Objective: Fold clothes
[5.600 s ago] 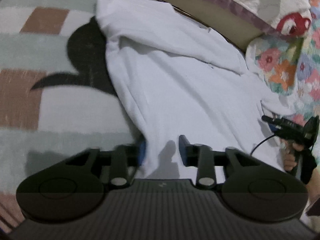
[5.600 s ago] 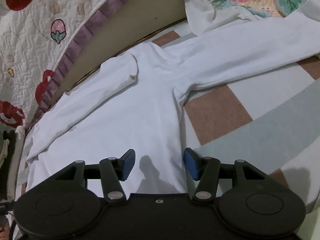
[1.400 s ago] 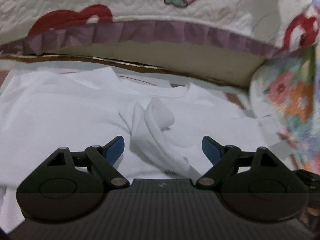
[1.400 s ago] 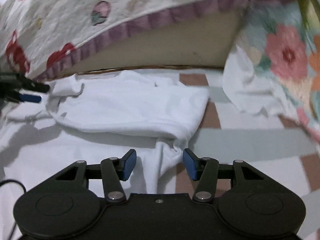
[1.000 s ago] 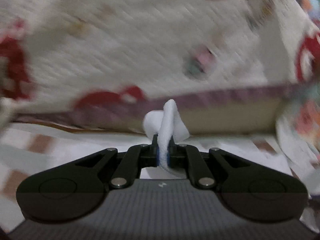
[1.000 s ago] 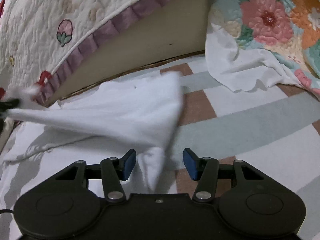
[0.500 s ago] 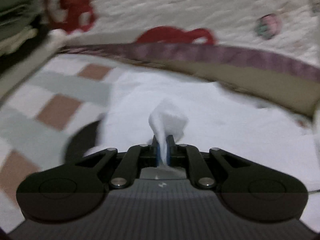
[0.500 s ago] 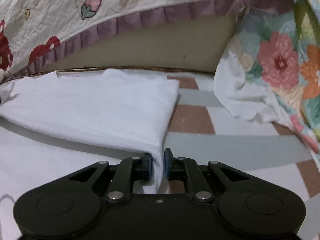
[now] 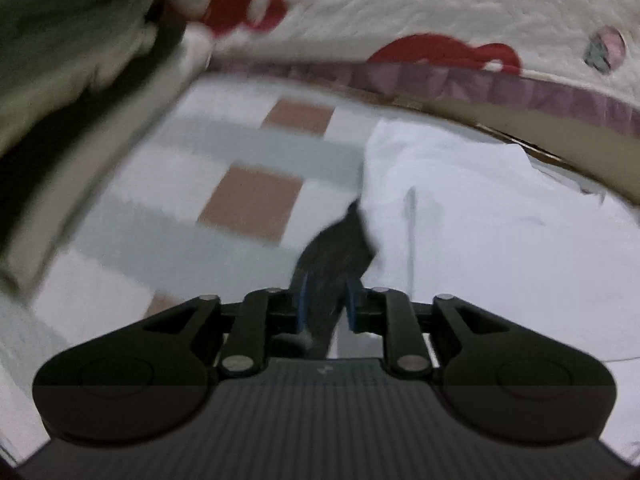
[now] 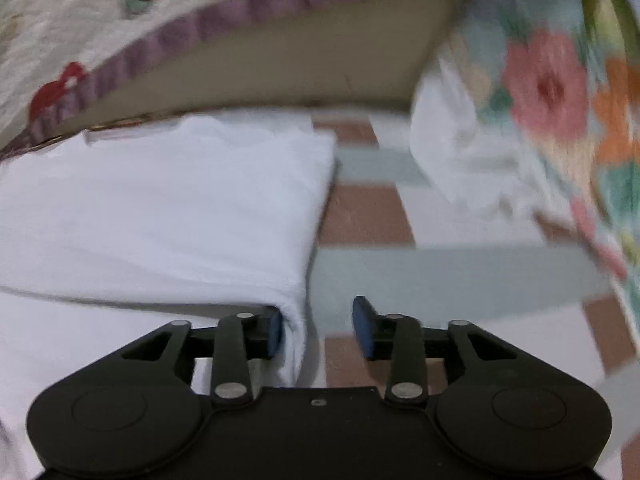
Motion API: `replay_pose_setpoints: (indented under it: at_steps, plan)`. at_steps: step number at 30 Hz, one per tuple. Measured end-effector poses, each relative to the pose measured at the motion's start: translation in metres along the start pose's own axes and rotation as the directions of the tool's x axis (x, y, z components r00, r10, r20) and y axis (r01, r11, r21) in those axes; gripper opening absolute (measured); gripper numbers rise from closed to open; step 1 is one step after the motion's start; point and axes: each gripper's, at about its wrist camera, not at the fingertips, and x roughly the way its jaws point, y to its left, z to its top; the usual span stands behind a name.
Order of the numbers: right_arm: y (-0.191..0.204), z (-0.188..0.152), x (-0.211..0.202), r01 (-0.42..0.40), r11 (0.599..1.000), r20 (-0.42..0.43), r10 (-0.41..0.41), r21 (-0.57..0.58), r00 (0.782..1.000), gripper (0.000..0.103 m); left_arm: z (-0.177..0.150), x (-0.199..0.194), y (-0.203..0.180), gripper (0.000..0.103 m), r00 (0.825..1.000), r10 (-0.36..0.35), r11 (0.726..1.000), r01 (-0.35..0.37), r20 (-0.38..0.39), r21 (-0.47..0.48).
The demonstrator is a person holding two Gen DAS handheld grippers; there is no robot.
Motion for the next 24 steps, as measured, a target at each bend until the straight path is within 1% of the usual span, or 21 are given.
replay_pose_setpoints:
  at_steps: [1,2,4,5,7,9,10,11,12,13,14,15,17,20,22,24]
  plan:
    - [-0.004,0.005,-0.010,-0.030,0.997,-0.038,0.033,0.074,0.999,0.044,0.001,-0.002,0.011,0.025,0.999,-0.044,0.999,0.044,-0.030,-0.003]
    - [-0.007,0.010,-0.021,-0.070,0.988,-0.052,0.078,0.137,0.996,0.046,0.001,-0.004,0.020,0.032,0.995,-0.082,0.997,0.082,-0.056,0.001]
    - [-0.012,0.016,-0.047,-0.192,0.960,0.018,0.192,0.206,0.981,0.057,0.000,-0.008,0.032,0.040,0.991,-0.108,0.991,0.113,-0.076,0.066]
    - [-0.014,0.019,-0.055,-0.233,0.945,0.051,0.228,0.228,0.972,0.057,0.001,-0.008,0.035,0.043,0.989,-0.127,0.987,0.133,-0.074,0.092]
    - [-0.019,0.027,-0.064,-0.285,0.924,0.102,0.267,0.256,0.958,0.058,0.004,-0.005,0.040,0.046,0.980,-0.188,0.974,0.195,-0.068,0.114]
    - [-0.024,0.031,-0.057,-0.294,0.917,0.136,0.266,0.269,0.954,0.057,0.011,0.003,0.039,0.050,0.966,-0.250,0.962,0.255,-0.062,0.102]
    - [-0.026,0.032,-0.052,-0.296,0.914,0.151,0.263,0.278,0.953,0.057,0.015,0.009,0.038,0.052,0.957,-0.284,0.953,0.289,-0.060,0.094]
    - [-0.029,0.033,-0.047,-0.299,0.910,0.167,0.260,0.287,0.951,0.055,0.020,0.014,0.038,0.052,0.946,-0.318,0.943,0.323,-0.059,0.086]
    - [-0.032,0.034,-0.041,-0.303,0.907,0.180,0.259,0.294,0.949,0.046,0.025,0.021,0.037,0.052,0.935,-0.349,0.933,0.353,-0.059,0.074]
    - [-0.034,0.036,-0.035,-0.305,0.905,0.188,0.258,0.296,0.948,0.033,0.032,0.027,0.037,0.053,0.928,-0.369,0.926,0.372,-0.053,0.060]
    - [-0.035,0.039,-0.029,-0.299,0.909,0.191,0.252,0.289,0.949,0.028,0.038,0.033,0.037,0.054,0.921,-0.386,0.920,0.389,-0.046,0.048]
    - [-0.035,0.043,-0.023,-0.289,0.917,0.187,0.243,0.277,0.952,0.026,0.045,0.039,0.037,0.054,0.918,-0.393,0.918,0.395,-0.040,0.044]
    - [-0.036,0.051,-0.011,-0.264,0.931,0.168,0.227,0.250,0.959,0.026,0.058,0.052,0.035,0.054,0.916,-0.399,0.915,0.401,-0.030,0.047]
    - [-0.039,0.064,0.011,-0.203,0.957,0.138,0.176,0.209,0.975,0.031,0.077,0.073,0.029,0.054,0.912,-0.409,0.910,0.411,-0.036,0.062]
    - [-0.047,0.069,0.027,-0.196,0.953,0.124,0.171,0.230,0.978,0.038,0.086,0.086,0.025,0.054,0.894,-0.444,0.892,0.447,-0.059,0.060]
    - [-0.057,0.070,0.041,-0.225,0.931,0.136,0.193,0.288,0.972,0.039,0.093,0.099,0.022,0.055,0.871,-0.486,0.870,0.490,-0.078,0.049]
